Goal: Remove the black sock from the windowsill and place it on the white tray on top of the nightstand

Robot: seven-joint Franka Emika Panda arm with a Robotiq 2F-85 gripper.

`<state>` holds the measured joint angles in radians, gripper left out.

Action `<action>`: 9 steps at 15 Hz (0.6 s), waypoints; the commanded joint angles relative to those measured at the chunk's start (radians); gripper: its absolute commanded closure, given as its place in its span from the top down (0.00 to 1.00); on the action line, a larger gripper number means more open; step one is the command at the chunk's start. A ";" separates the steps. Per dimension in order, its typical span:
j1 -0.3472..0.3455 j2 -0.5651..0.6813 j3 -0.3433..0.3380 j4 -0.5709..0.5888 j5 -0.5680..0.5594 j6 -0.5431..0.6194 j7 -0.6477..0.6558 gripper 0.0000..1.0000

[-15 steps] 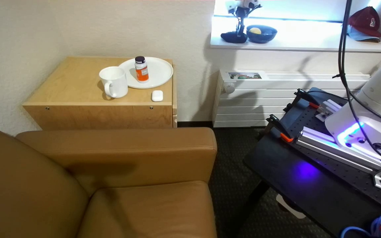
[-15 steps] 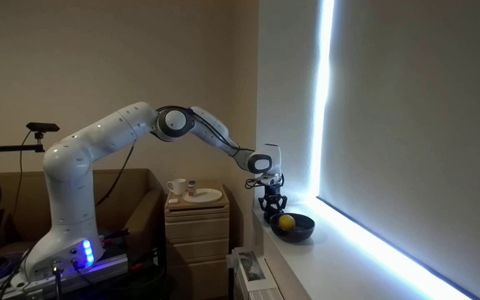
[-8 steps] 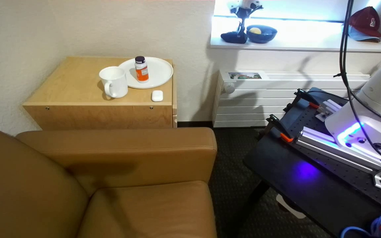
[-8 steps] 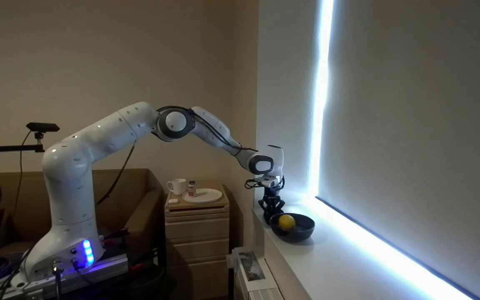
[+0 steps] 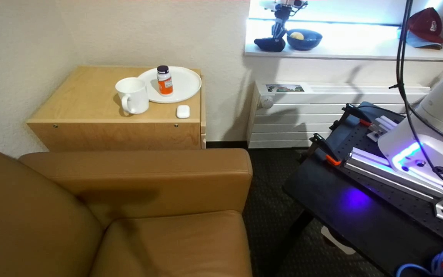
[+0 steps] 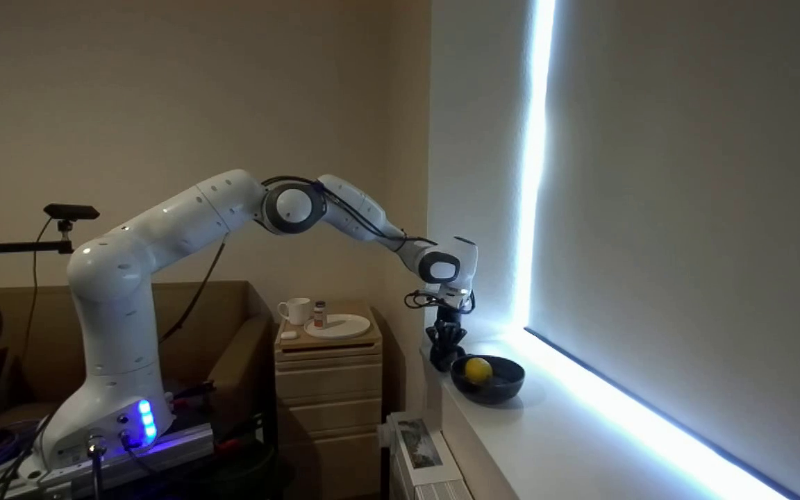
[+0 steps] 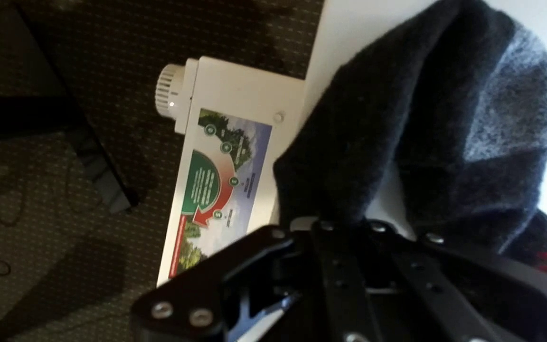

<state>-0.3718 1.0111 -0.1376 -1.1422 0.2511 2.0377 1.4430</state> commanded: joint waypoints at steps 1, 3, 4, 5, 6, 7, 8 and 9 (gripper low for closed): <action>-0.050 -0.163 -0.005 -0.090 -0.052 -0.126 -0.219 0.02; -0.072 -0.251 -0.016 -0.143 -0.087 -0.174 -0.352 0.02; -0.083 -0.301 -0.019 -0.178 -0.103 -0.191 -0.418 0.02; -0.089 -0.356 -0.019 -0.227 -0.116 -0.203 -0.481 0.02; -0.094 -0.413 -0.020 -0.283 -0.129 -0.202 -0.545 0.02; -0.098 -0.457 -0.012 -0.322 -0.125 -0.207 -0.600 0.02; -0.096 -0.501 -0.007 -0.368 -0.123 -0.207 -0.650 0.02; -0.090 -0.541 -0.002 -0.417 -0.119 -0.200 -0.697 0.02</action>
<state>-0.4683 0.6261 -0.1636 -1.3628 0.1391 1.8233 0.8741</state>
